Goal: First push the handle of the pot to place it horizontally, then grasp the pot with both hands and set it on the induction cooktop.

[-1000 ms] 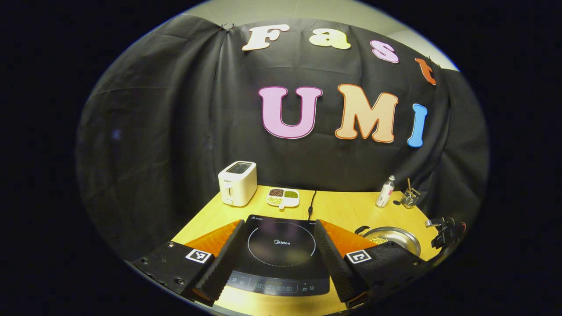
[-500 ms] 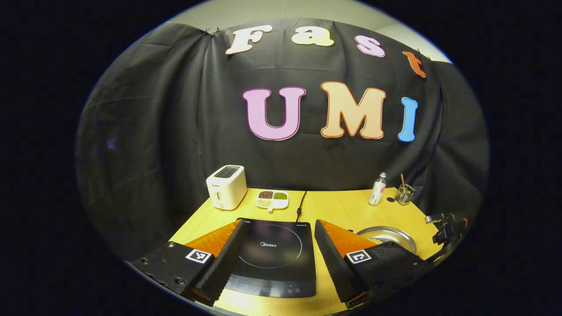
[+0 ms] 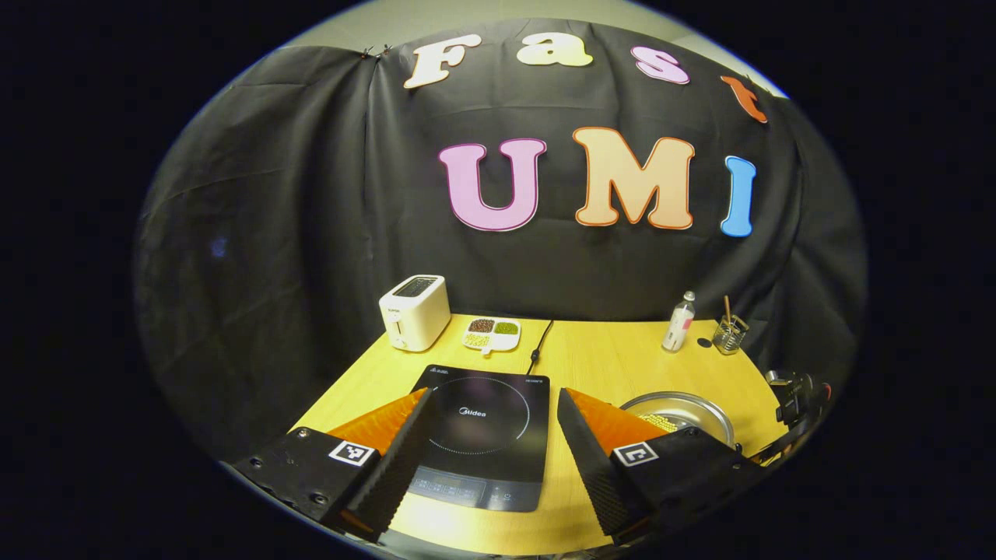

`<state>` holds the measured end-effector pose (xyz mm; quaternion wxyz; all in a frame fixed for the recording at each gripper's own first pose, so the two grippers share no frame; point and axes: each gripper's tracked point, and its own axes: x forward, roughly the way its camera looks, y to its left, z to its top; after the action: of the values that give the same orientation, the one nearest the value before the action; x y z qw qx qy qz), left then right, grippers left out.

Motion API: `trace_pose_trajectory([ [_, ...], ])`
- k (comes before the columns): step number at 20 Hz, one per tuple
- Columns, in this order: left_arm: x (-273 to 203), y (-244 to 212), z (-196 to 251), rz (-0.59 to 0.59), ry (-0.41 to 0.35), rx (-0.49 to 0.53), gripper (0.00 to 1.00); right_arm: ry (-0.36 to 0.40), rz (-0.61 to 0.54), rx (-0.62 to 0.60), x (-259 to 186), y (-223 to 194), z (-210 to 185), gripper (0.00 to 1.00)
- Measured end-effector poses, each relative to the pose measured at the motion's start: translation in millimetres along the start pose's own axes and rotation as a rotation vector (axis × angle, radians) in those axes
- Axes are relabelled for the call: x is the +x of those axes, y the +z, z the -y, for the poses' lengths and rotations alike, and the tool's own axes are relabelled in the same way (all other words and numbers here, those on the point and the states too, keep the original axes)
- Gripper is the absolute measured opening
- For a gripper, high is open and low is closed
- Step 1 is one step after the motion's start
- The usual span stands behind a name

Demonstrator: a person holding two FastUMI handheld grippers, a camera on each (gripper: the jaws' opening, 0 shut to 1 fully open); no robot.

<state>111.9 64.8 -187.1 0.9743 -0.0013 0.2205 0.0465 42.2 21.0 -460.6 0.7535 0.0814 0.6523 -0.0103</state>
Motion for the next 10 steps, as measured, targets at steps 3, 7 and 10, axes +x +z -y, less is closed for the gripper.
trace_pose_trajectory([
  [3, -5, 2, 8, 0.009, 0.023, 0.005, 0.92, 0.013, 0.002, -0.025, 1, 15, 6, 0.02],
  [7, -9, -5, 19, -0.007, 0.051, -0.003, 0.95, 0.021, -0.006, -0.075, 3, 28, 11, 0.02],
  [10, -12, -14, 26, -0.033, 0.069, -0.013, 0.95, 0.027, -0.014, -0.107, 4, 41, 13, 0.02],
])
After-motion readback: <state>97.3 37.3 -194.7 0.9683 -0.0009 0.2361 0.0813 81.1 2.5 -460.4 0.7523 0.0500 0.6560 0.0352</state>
